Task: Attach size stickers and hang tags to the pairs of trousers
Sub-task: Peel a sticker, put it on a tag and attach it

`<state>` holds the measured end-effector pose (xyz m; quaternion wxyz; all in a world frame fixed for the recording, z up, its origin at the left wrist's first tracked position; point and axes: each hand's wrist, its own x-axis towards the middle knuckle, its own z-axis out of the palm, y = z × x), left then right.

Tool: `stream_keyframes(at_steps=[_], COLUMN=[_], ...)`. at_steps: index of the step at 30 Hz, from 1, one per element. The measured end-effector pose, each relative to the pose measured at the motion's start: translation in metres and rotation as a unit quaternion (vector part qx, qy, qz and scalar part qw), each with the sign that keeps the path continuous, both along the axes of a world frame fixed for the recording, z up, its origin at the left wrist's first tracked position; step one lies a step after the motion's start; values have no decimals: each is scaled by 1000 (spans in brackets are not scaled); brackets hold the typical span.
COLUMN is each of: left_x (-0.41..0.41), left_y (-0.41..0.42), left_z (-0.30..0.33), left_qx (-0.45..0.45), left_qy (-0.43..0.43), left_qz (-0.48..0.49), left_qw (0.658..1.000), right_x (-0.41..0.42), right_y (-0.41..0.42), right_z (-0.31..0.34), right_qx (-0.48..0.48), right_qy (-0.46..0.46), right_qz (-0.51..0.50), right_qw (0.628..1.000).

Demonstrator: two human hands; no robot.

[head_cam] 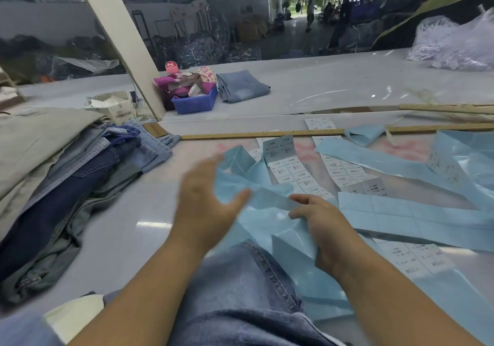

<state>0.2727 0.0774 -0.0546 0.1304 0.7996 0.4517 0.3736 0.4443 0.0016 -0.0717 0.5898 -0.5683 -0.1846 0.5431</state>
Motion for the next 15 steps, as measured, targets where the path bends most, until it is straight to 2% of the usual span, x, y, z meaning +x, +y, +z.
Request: stream_keyframes(at_steps=[2, 3, 5, 7, 8, 9, 10, 11, 13, 15], left_x=[13, 15, 12, 7, 4, 2, 0, -3, -9, -13], left_y=[-16, -18, -11, -4, -1, 2, 5, 10, 17, 20], left_z=[0, -4, -13, -18, -20, -21, -23, -24, -24, -22], left_qx=[-151, -194, -216, -199, -187, -174, -161, -150, -139, -135], left_qy=[65, 90, 111, 145, 163, 175, 177, 172, 179, 210], left_qz=[-162, -191, -186, -159, -141, -114, -79, -40, 38, 100], left_qw=[973, 958, 952, 956, 958, 962, 968, 973, 973, 963], right_x=[-9, -12, -14, -12, -11, -9, -5, 0, 9, 12], right_y=[1, 2, 2, 2, 1, 0, -1, -2, -7, -11], right_z=[0, 0, -1, 0, 1, 2, 2, 2, 0, 0], right_qx=[34, 43, 48, 53, 48, 31, 0, -39, -121, -176], right_qy=[45, 57, 98, 132, 116, 42, -82, -221, -439, -517], right_qz=[16, 24, 30, 36, 42, 52, 68, 92, 143, 178], right_qw=[998, 997, 994, 989, 991, 997, 994, 970, 879, 819])
